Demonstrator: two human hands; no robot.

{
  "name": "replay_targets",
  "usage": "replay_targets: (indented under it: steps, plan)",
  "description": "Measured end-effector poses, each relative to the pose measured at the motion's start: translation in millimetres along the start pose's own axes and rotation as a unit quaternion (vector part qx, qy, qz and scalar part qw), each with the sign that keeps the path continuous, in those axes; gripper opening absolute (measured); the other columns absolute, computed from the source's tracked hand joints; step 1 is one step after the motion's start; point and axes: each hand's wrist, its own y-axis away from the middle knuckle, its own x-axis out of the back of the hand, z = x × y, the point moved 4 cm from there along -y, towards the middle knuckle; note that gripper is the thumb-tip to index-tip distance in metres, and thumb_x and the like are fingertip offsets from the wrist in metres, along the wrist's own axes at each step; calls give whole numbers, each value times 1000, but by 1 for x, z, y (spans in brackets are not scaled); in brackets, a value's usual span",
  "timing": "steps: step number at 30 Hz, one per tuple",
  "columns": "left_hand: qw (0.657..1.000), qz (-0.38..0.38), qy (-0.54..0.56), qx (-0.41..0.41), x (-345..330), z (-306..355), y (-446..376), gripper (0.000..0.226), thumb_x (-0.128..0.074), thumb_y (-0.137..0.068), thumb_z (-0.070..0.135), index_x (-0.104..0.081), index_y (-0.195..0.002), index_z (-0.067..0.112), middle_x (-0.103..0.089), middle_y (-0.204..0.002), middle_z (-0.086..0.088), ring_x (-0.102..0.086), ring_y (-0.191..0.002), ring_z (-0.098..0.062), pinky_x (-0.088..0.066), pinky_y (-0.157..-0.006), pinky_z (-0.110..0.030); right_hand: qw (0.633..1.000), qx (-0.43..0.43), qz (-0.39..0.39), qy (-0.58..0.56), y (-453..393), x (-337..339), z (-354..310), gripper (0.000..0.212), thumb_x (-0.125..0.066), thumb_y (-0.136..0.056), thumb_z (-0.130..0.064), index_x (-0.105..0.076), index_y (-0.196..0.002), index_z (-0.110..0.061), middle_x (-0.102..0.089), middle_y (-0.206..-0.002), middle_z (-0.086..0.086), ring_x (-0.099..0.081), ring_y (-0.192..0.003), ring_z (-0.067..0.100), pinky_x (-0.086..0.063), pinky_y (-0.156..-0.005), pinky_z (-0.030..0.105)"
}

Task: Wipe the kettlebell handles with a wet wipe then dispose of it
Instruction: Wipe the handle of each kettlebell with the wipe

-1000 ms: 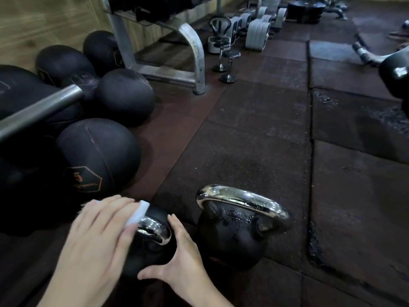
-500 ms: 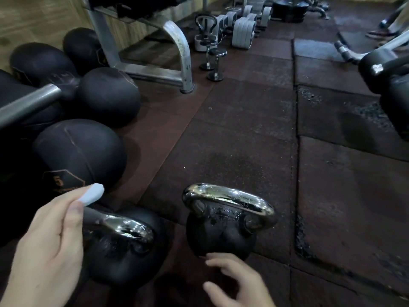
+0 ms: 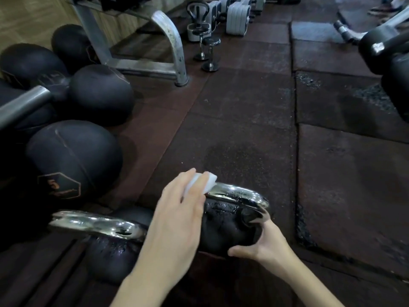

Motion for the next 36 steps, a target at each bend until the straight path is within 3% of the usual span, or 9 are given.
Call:
replay_targets:
  steps: [3, 6, 10, 13, 15, 20, 26, 32, 36]
  plan:
    - [999, -33, 4, -16, -8, 16, 1, 50, -28, -111, 49, -43, -158, 39, -37, -167, 10, -23, -160, -12, -30, -127, -43, 1000, 7, 2, 7, -4, -1, 1, 84, -107, -39, -29, -60, -106, -45, -62, -115, -43, -53, -111, -24, -37, -87, -4]
    - [992, -29, -76, -101, -22, 35, -9, 49, -29, -112, 46, -51, -153, 31, -53, -158, 0, -41, -153, -23, -27, -125, -48, 1000, 3, 3, -13, -5, -1, 4, 89, -107, -41, -26, -57, -111, -47, -55, -114, -53, -53, -108, -27, -38, -84, -5]
    - [962, -41, -164, -216, -57, 71, -15, 39, -51, -101, 31, -71, -134, 24, -70, -136, -9, -65, -129, -35, -37, -117, -52, 1000, 16, -4, -13, -8, -3, -1, 79, -94, -56, -47, -59, -126, -38, -65, -121, -35, -63, -113, -7, -47, -88, 5]
    - [924, -62, -213, -311, -72, 77, -7, 39, -46, -102, 19, -70, -132, 22, -67, -140, -10, -61, -132, -36, -39, -119, -53, 998, 25, -25, -54, -7, -5, -10, 62, -85, -78, -36, -55, -132, -39, -67, -125, -22, -60, -118, -11, -51, -92, 12]
    - [921, -28, -194, -337, -64, 72, -8, 38, -44, -105, 16, -74, -128, 20, -69, -137, -11, -65, -128, -36, -45, -116, -51, 997, 12, -42, -58, -8, -7, -12, 70, -90, -63, -60, -61, -125, -45, -70, -120, -16, -65, -117, 2, -56, -92, 26]
    - [968, 58, -91, -228, -12, 42, -15, 29, -53, -106, 24, -80, -112, 13, -75, -120, -6, -66, -109, -30, -54, -98, -46, 999, 52, 4, -1, -8, 0, -2, 100, -107, -37, -36, -53, -110, -78, -65, -117, -36, -59, -113, -15, -42, -93, 2]
    - [994, -56, -9, 89, 9, 1, -44, 25, -33, -108, 49, -49, -99, 32, -62, -96, 11, -58, -93, -10, -46, -83, -38, 999, 50, -16, 5, -7, -1, 2, 95, -105, -38, -43, -51, -109, -76, -56, -122, -47, -51, -119, -21, -38, -92, -3]
    - [968, -57, -228, -92, -23, 61, -53, 38, -27, -106, 31, -57, -86, 22, -62, -79, -2, -61, -69, -35, -32, -61, -41, 1000, 28, 0, 9, -6, 1, 1, 89, -105, -35, -45, -58, -109, -58, -66, -113, -27, -52, -112, -25, -40, -93, 0]
    - [941, -123, -270, -161, -70, 107, -46, 23, -42, -93, 25, -64, -92, 17, -67, -70, -3, -62, -65, -27, -33, -62, -37, 997, 50, 32, 49, -7, -6, -1, 58, -76, -67, -79, -50, -117, -66, -53, -111, -53, -53, -112, -16, -39, -100, 3]
